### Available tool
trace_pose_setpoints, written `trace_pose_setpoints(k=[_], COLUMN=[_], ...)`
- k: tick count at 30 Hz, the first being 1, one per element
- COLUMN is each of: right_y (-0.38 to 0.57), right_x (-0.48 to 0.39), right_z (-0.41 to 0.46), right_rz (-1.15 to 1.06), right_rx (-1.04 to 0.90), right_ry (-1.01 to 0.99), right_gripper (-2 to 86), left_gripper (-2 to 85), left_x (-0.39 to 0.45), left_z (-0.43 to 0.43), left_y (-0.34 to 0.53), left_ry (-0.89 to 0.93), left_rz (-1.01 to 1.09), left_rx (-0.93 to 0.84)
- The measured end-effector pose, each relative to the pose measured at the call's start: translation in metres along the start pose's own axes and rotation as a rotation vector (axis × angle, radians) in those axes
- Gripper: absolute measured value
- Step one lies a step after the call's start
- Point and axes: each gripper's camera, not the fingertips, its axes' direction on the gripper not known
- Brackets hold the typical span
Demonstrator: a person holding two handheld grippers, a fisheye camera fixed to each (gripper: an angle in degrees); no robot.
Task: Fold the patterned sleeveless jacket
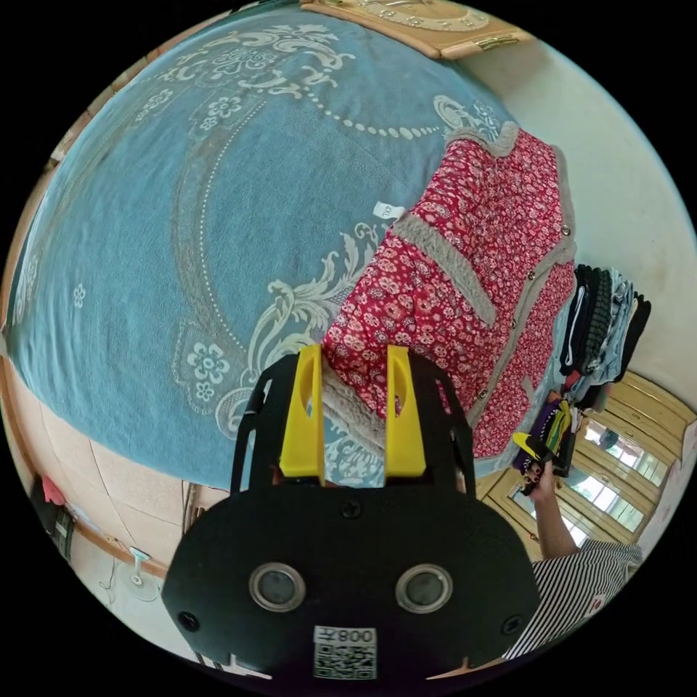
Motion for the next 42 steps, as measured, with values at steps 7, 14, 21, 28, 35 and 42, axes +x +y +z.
trace_pose_setpoints(k=[7,14,21,28,35,42], right_y=[0.029,0.054,0.091,0.168,0.192,0.21], right_x=[-0.001,0.005,-0.012,-0.044,-0.008,-0.027], right_z=[0.025,0.024,-0.015,-0.064,-0.039,-0.054], right_rz=[-0.115,-0.184,-0.305,-0.385,-0.185,-0.1], right_rx=[0.021,0.089,0.116,0.157,0.133,0.296], right_ry=[-0.102,-0.192,-0.329,-0.276,-0.227,-0.212], right_gripper=[9.0,6.1,3.5,3.1,1.8,0.5], left_gripper=[9.6,6.4,4.6,4.5,7.2,10.3], left_x=[-0.028,-0.052,-0.064,-0.084,-0.145,-0.092], left_z=[0.015,0.03,0.014,0.014,0.099,0.144], left_y=[0.033,0.091,0.171,0.262,0.344,0.41], left_ry=[0.052,0.184,0.318,0.38,0.31,0.243], left_rz=[0.056,0.115,0.245,0.357,0.178,0.396], left_rx=[0.028,0.111,0.221,0.244,0.153,0.203])
